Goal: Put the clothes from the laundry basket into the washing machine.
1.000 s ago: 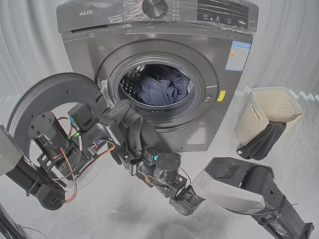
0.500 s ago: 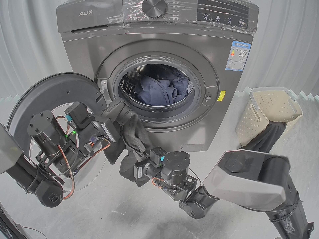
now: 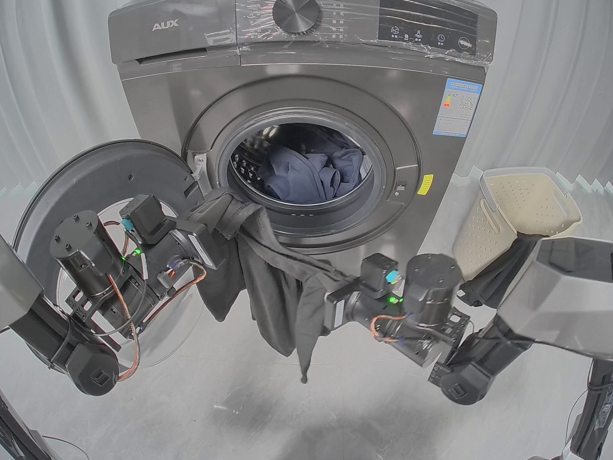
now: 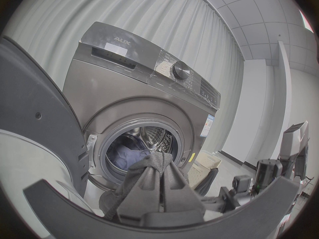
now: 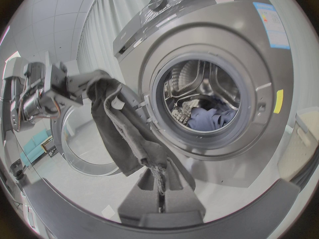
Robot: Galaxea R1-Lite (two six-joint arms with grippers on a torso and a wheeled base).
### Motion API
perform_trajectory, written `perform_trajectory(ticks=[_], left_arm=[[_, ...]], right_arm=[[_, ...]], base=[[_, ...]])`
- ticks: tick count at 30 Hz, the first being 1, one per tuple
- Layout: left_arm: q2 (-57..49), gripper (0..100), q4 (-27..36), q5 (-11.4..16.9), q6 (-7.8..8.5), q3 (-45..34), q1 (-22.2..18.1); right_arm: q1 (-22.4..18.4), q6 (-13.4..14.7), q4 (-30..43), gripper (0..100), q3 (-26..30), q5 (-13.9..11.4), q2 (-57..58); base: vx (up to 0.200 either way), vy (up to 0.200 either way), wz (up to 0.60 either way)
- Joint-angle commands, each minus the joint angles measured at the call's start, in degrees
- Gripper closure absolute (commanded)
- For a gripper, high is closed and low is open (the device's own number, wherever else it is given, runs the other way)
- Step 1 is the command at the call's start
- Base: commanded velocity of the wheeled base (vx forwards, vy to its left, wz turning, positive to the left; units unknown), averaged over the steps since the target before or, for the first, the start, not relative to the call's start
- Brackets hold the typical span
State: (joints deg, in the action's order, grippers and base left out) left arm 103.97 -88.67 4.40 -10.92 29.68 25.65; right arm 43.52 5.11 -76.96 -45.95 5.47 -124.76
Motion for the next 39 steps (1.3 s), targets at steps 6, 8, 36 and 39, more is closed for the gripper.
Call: perform_trajectory(ticks=[6, 8, 36, 39], left_arm=[[-1.32, 100, -0.01, 0.17, 0.02, -0.24, -0.07], [-2.28, 100, -0.01, 0.52, 0.11, -0.86, 0.02], [-10.02, 100, 0.08, 4.48, 0.64, -5.16, 0.37], [-10.11, 100, 0.08, 4.48, 0.64, -4.99, 0.28]], right_arm=[[-7.31, -1.42, -0.74, 100, 5.87, -3.98, 8.13], [-9.16, -1.50, -2.58, 100, 5.60, -4.24, 8.65], [-10.74, 1.66, -4.34, 100, 4.90, 1.47, 21.57], [-10.39, 1.75, -4.16, 100, 4.55, 2.61, 21.84]], base=[[0.000, 0.000, 0.00], [0.000, 0.000, 0.00], [0.000, 0.000, 0.00], [0.000, 0.000, 0.00]])
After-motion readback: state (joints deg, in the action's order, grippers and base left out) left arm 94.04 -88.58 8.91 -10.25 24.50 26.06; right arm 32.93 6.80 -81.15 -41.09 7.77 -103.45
